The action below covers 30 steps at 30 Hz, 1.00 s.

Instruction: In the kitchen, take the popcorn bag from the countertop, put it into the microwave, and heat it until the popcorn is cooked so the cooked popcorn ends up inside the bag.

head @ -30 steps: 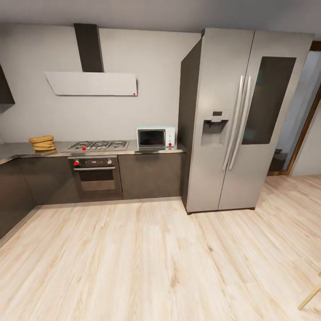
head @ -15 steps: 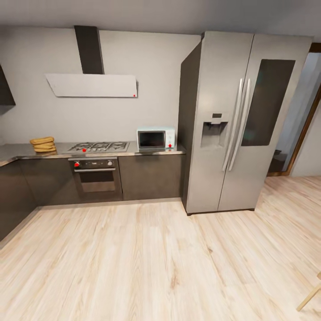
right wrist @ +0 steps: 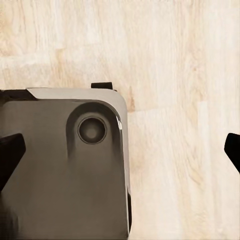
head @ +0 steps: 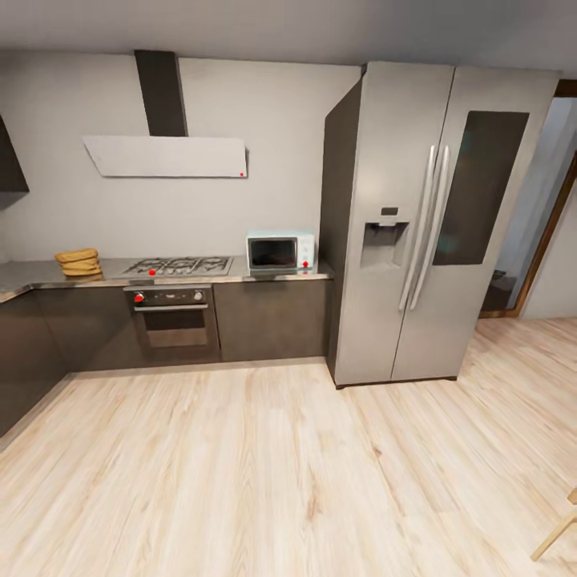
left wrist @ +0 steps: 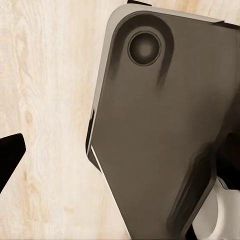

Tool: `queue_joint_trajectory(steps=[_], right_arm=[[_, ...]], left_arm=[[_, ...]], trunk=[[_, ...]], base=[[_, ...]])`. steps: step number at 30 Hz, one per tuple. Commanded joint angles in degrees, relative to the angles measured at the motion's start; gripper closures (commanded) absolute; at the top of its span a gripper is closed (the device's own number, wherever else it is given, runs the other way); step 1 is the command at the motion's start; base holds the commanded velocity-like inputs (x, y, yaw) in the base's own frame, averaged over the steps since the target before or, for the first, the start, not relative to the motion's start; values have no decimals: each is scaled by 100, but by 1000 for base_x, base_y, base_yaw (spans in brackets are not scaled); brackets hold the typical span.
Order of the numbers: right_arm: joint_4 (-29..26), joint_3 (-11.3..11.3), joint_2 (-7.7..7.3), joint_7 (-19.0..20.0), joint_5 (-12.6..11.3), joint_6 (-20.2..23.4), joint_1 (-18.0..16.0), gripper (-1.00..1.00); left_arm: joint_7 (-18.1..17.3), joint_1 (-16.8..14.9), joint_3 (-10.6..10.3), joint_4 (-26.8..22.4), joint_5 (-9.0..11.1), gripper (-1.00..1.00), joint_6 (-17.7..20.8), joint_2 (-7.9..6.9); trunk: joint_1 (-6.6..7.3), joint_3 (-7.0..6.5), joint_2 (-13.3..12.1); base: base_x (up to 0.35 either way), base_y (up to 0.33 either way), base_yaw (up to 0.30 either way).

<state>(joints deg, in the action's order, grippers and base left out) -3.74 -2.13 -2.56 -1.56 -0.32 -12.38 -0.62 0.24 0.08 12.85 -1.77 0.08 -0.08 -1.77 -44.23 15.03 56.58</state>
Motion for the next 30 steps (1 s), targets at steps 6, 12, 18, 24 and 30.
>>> queue_joint_trajectory(steps=[6, 12, 18, 24, 30], right_arm=[[5, -24, 1, -2, -3, -22, -3, -100], [5, -24, 1, -2, -3, -23, 0, -100], [5, -23, -1, -2, -3, -25, -3, -100], [5, -25, 1, -2, -3, -21, 0, -100], [5, -25, 0, -2, -3, -26, -1, -100]], left_arm=[[2, 1, 24, -7, 1, -100, -2, 3], [2, 1, 24, -7, 1, -100, -1, 5], [2, 1, 24, -7, 1, -100, -1, 12], [2, 1, 24, -7, 1, -100, -1, 19], [2, 1, 24, -7, 1, -100, -1, 19]], trunk=[[132, -102, -238], [264, -210, -479], [396, -318, -719], [527, -426, -960], [659, -533, -1201]], base=[[0, 0, 0], [0, 0, 0], [0, 0, 0], [0, 0, 0], [14, -5, 0]])
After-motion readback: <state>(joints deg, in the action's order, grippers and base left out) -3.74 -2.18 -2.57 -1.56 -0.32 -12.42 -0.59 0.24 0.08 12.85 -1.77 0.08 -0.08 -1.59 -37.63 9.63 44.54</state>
